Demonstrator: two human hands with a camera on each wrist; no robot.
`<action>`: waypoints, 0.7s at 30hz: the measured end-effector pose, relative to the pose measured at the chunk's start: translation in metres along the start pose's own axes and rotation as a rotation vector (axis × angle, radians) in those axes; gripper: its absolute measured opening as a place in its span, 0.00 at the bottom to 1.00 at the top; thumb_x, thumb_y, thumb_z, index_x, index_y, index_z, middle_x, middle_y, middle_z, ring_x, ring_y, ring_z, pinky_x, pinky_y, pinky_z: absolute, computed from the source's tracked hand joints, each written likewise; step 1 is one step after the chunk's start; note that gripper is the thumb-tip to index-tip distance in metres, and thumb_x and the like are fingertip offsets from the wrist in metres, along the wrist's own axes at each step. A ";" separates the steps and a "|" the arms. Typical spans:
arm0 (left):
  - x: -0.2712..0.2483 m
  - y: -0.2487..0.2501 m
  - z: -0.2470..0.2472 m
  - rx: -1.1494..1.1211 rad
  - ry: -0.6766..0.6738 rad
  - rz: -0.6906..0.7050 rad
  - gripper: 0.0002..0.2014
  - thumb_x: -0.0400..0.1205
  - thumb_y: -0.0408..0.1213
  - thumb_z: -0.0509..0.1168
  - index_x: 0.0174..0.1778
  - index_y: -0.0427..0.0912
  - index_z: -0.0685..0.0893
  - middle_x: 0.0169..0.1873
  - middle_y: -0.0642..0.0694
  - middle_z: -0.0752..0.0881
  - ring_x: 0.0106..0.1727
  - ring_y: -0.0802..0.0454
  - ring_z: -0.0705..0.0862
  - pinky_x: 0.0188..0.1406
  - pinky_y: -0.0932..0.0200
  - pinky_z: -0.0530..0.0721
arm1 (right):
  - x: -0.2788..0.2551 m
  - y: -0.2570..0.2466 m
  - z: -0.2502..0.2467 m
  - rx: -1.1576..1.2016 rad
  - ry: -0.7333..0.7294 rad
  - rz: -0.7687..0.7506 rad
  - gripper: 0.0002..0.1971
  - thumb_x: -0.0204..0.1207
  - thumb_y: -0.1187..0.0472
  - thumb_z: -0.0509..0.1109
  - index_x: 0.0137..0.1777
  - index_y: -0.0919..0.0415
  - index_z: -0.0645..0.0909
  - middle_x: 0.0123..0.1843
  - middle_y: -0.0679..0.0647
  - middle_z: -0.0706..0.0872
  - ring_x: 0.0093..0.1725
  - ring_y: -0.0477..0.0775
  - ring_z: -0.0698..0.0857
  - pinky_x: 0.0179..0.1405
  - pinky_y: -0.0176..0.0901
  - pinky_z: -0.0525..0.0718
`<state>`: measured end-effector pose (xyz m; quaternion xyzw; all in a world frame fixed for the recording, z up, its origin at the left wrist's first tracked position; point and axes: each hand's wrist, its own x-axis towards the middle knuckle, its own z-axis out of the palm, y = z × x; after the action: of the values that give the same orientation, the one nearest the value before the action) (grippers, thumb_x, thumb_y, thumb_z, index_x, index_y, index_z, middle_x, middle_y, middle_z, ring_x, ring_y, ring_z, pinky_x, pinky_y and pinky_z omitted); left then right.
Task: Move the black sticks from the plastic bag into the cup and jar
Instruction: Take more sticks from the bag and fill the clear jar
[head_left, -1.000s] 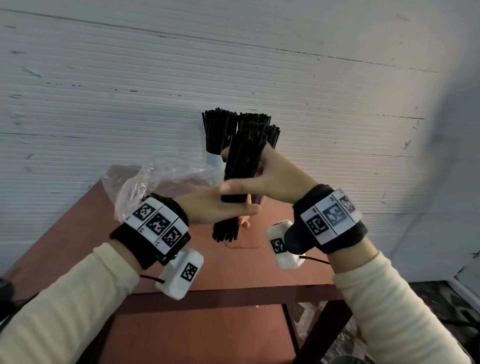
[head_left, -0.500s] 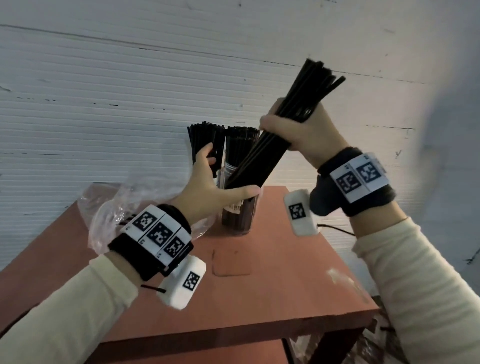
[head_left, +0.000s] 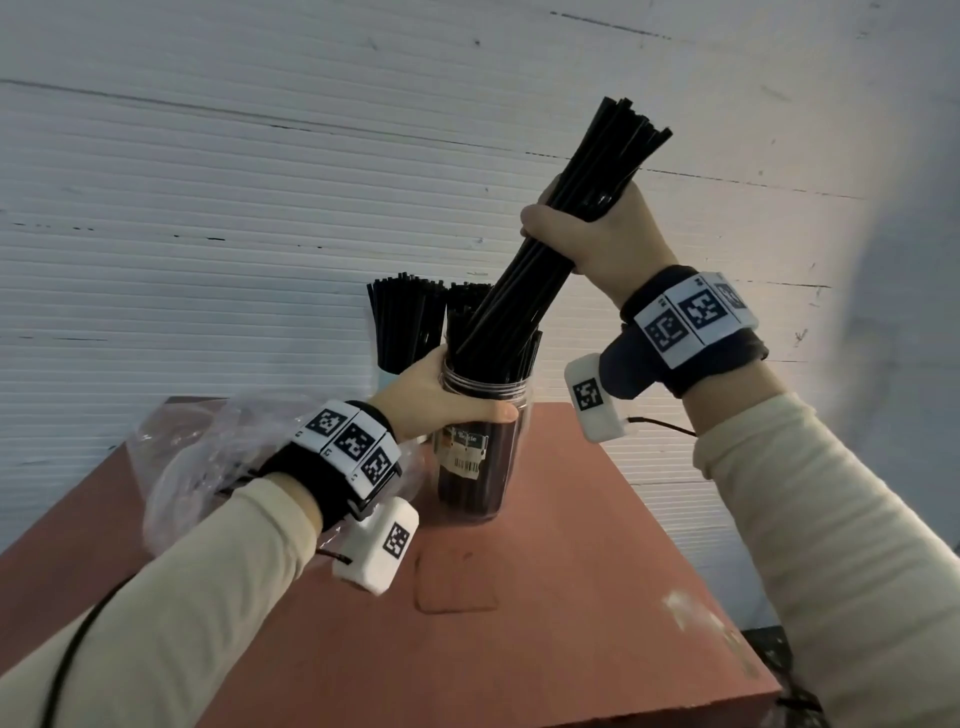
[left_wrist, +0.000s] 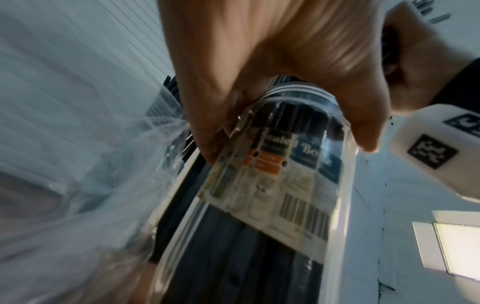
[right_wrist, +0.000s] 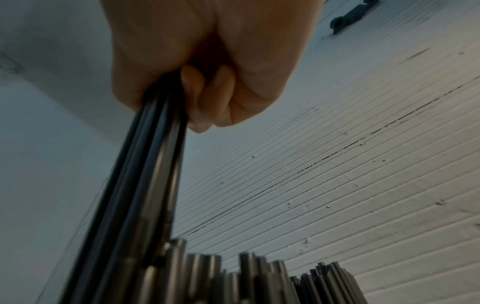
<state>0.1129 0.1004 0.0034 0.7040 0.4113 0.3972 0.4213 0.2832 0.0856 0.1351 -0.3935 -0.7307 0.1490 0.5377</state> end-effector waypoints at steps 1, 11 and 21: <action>-0.002 0.001 -0.001 0.006 -0.004 0.007 0.29 0.67 0.36 0.82 0.62 0.49 0.80 0.50 0.54 0.90 0.50 0.64 0.88 0.46 0.70 0.82 | -0.001 -0.001 0.001 -0.007 -0.011 -0.015 0.05 0.72 0.64 0.73 0.37 0.63 0.81 0.34 0.52 0.85 0.34 0.45 0.85 0.30 0.32 0.79; -0.017 -0.001 0.007 0.034 0.092 0.052 0.50 0.51 0.52 0.85 0.69 0.50 0.71 0.57 0.55 0.85 0.59 0.60 0.84 0.62 0.53 0.83 | -0.020 -0.005 0.007 -0.063 -0.100 -0.044 0.12 0.73 0.66 0.72 0.42 0.78 0.80 0.41 0.72 0.85 0.36 0.52 0.84 0.31 0.36 0.82; -0.026 0.008 -0.005 -0.068 -0.215 0.053 0.40 0.55 0.57 0.82 0.64 0.52 0.79 0.55 0.55 0.90 0.60 0.58 0.86 0.64 0.53 0.81 | -0.031 -0.016 -0.003 -0.059 -0.095 0.017 0.13 0.74 0.64 0.72 0.43 0.78 0.82 0.37 0.65 0.86 0.34 0.51 0.84 0.28 0.35 0.79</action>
<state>0.1016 0.0759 0.0074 0.7383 0.3312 0.3442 0.4762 0.2826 0.0522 0.1256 -0.4077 -0.7562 0.1505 0.4892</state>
